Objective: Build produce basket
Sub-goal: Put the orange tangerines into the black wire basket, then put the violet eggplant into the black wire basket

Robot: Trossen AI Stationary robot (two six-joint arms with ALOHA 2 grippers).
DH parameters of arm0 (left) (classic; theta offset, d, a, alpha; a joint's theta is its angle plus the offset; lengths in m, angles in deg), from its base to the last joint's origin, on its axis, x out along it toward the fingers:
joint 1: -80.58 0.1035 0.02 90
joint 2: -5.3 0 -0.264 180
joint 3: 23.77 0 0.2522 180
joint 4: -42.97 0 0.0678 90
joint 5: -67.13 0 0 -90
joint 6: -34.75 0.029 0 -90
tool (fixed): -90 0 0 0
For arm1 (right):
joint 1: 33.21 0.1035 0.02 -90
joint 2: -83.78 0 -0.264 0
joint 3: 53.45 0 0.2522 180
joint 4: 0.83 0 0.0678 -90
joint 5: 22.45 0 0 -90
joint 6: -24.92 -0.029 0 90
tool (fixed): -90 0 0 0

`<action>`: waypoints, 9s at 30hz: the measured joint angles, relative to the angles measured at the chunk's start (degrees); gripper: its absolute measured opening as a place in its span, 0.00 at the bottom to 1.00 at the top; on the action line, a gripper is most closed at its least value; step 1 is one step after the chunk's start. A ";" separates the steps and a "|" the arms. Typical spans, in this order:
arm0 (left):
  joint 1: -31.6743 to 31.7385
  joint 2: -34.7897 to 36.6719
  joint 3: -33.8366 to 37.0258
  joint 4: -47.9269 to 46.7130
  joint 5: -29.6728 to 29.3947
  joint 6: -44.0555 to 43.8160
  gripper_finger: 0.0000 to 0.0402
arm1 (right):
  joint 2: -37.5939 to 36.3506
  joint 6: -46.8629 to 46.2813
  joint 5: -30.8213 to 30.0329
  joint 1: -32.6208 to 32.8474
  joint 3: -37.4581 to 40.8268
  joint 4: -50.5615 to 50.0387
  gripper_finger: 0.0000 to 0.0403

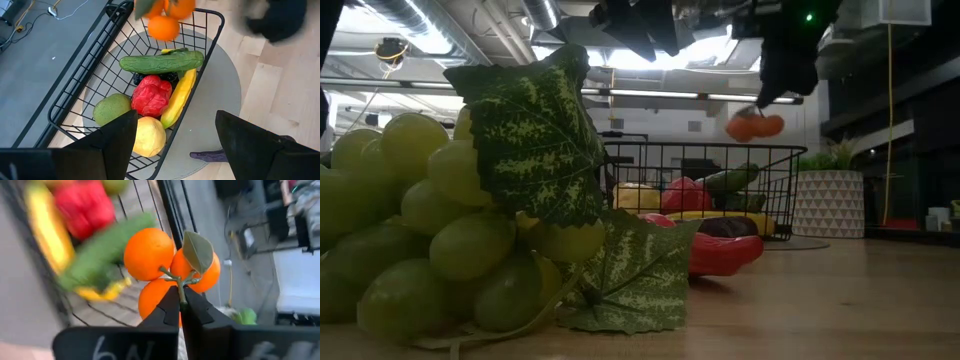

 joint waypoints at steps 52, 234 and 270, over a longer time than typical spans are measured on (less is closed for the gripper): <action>0.00 -0.01 0.00 0.00 0.00 0.02 0.66 | -16.24 9.02 43.03 -28.92 -1.36 8.96 0.40; -3.53 -22.34 0.01 5.99 21.69 -22.21 0.66 | -19.26 -25.90 24.01 32.36 27.86 29.94 0.38; -16.19 -0.69 -0.04 -27.99 -17.77 -48.19 0.66 | 1.03 -21.12 25.62 22.72 27.80 46.12 0.38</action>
